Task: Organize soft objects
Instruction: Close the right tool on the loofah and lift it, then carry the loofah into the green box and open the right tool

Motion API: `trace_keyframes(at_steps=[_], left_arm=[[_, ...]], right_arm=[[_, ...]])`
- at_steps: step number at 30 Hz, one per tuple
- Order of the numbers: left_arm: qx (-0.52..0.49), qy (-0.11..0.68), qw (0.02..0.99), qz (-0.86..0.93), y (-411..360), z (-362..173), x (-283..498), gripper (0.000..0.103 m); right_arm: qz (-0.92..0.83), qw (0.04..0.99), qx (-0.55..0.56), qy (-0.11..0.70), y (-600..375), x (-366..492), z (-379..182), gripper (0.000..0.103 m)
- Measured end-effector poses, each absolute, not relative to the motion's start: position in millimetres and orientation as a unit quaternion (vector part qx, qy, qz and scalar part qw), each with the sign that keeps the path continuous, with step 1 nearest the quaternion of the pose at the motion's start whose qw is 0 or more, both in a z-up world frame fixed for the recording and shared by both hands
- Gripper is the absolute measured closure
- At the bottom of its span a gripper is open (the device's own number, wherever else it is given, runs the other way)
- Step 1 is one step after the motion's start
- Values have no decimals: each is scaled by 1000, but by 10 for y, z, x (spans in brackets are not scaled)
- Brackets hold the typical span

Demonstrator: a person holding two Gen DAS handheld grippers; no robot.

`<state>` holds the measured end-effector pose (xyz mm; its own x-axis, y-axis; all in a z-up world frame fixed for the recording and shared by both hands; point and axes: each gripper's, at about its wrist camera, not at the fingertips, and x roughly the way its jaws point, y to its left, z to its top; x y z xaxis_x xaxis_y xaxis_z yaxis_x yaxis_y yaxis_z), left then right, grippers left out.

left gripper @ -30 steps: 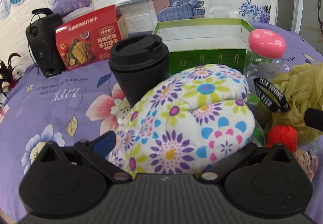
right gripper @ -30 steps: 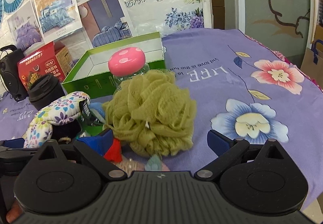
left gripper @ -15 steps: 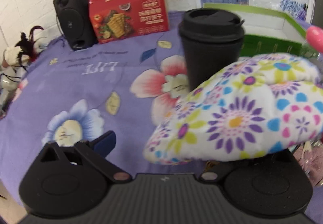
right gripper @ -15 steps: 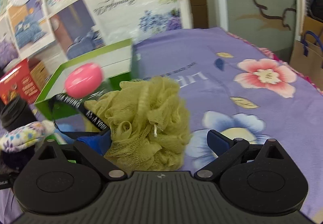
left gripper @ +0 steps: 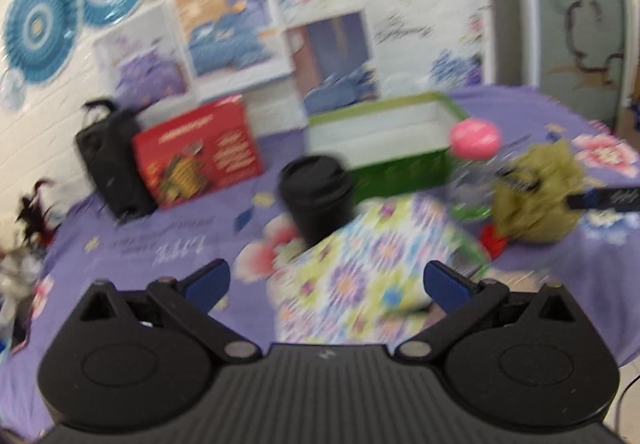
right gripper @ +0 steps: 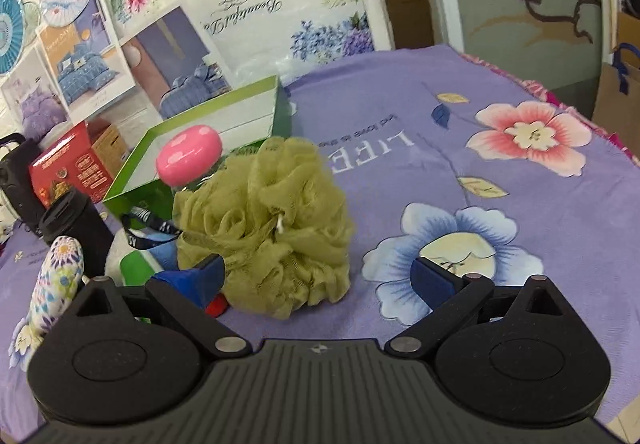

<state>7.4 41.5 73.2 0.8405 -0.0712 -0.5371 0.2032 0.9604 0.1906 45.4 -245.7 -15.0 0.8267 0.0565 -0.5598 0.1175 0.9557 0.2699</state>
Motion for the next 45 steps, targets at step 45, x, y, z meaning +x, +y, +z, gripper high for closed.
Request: trace_keyframes(at_steps=[45], left_arm=[[95,412,860,-284,-1405,105,1750,0]], right_arm=[[145,940,64,304,-2621,1238,-620,18]])
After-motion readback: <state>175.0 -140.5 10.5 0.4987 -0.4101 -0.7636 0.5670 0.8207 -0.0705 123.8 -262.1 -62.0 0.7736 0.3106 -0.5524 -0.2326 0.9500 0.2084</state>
